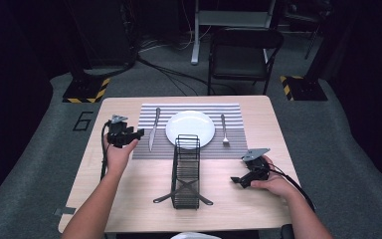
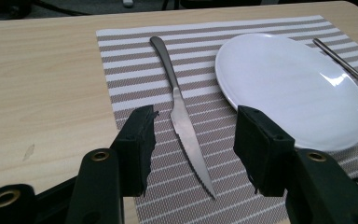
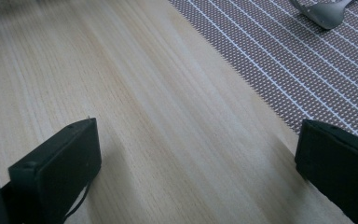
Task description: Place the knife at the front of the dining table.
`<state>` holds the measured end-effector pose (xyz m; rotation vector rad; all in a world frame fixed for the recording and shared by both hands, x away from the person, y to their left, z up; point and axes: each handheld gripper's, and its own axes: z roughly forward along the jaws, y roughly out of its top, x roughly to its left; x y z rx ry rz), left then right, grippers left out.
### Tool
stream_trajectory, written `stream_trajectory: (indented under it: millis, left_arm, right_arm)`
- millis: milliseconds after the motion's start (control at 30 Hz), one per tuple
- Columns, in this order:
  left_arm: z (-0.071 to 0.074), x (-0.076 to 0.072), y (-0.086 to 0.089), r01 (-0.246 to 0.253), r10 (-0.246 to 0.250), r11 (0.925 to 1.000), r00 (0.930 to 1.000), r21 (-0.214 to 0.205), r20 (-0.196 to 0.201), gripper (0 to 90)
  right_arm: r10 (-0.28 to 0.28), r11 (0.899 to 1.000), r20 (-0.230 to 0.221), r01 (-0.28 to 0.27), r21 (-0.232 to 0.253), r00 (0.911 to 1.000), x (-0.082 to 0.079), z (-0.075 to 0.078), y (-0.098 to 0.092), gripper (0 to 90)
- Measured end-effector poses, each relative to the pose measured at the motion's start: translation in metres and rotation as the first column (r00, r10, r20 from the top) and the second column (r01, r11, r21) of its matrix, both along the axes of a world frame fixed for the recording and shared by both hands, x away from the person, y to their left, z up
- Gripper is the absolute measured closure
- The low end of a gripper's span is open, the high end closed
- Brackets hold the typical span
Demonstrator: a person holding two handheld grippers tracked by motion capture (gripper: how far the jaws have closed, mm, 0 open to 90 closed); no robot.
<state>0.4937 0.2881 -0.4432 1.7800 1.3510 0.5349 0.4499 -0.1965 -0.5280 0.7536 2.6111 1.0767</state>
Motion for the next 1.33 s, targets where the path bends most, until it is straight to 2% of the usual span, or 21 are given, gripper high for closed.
stream_trajectory:
  millis: [67, 167, 233, 300, 400, 733, 867, 967, 1033, 1067, 1200, 1233, 1267, 1333]
  left_arm:
    - [0.0, -0.009, 0.001, 0.007, -0.007, 1.0, 1.0, -0.003, 0.003, 47.7]
    - [-0.002, -0.018, 0.002, 0.025, -0.025, 0.9995, 0.9997, 0.019, -0.001, 47.4]
    - [-0.002, -0.02, 0.002, 0.03, -0.03, 0.9993, 0.9996, 0.024, -0.002, 46.9]
    - [-0.007, -0.027, 0.003, 0.037, -0.037, 0.9988, 0.9993, 0.031, -0.003, 46.3]
    - [-0.015, -0.032, 0.004, 0.042, -0.041, 0.9974, 0.9989, 0.058, -0.022, 45.7]
    - [-0.041, -0.05, 0.013, 0.068, -0.061, 0.995, 0.9938, 0.073, -0.093, 44.8]
    - [-0.051, -0.053, 0.02, 0.04, -0.034, 0.9966, 0.9951, 0.071, -0.092, 44.7]
    - [-0.058, -0.055, 0.028, -0.008, 0.013, 0.9976, 0.9971, 0.068, -0.075, 43.9]
    - [-0.06, -0.056, 0.031, -0.018, 0.024, 0.9973, 0.9961, 0.071, -0.085, 43.5]
    - [-0.066, -0.057, 0.037, -0.05, 0.057, 0.9957, 0.995, 0.078, -0.082, 43.4]
    - [-0.075, -0.053, 0.049, -0.104, 0.115, 0.9873, 0.9893, 0.12, -0.09, 43.1]
    - [-0.075, -0.053, 0.049, -0.104, 0.115, 0.9873, 0.9893, 0.12, -0.09, 42.1]
    - [-0.078, -0.052, 0.053, -0.126, 0.138, 0.9856, 0.9855, 0.112, -0.099, 40.6]
    - [-0.079, -0.052, 0.055, -0.126, 0.137, 0.9838, 0.9869, 0.128, -0.085, 37.4]
  right_arm:
    - [0.0, 1.0, 0.0, 0.0, 0.0, 1.0, 0.0, 0.0, 0.0, 0.0]
    - [0.0, 1.0, 0.0, 0.0, 0.0, 1.0, 0.0, 0.0, 0.0, 0.0]
    - [0.0, 1.0, 0.0, 0.0, 0.0, 1.0, 0.0, 0.0, 0.0, 0.0]
    - [0.0, 1.0, 0.0, 0.0, 0.0, 1.0, 0.0, 0.0, 0.0, 0.0]
    - [0.0, 1.0, 0.0, 0.0, 0.0, 1.0, 0.0, 0.0, 0.0, 0.0]
    - [0.0, 1.0, 0.0, 0.0, 0.0, 1.0, 0.0, 0.0, 0.0, 0.0]
    - [-0.001, 1.0, 0.0, 0.001, 0.0, 1.0, 0.0, 0.0, 0.0, 0.0]
    - [-0.004, 1.0, -0.001, 0.004, 0.002, 1.0, 0.0, 0.0, 0.0, 0.0]
    - [-0.007, 1.0, -0.002, 0.007, 0.003, 1.0, 0.0, 0.0, 0.0, 0.0]
    - [-0.007, 1.0, -0.002, 0.007, 0.003, 1.0, 0.0, 0.0, 0.0, 0.0]
    - [-0.007, 1.0, -0.001, 0.007, 0.004, 1.0, 0.0, 0.0, 0.0, 0.0]
    - [-0.01, 1.0, -0.001, 0.01, 0.004, 1.0, -0.001, 0.0, 0.001, 0.0]
    - [-0.011, 1.0, -0.002, 0.011, 0.004, 0.9999, -0.001, 0.0, 0.0, 0.0]
    - [-0.011, 1.0, -0.002, 0.011, 0.004, 0.9999, -0.001, 0.0, 0.0, 0.0]
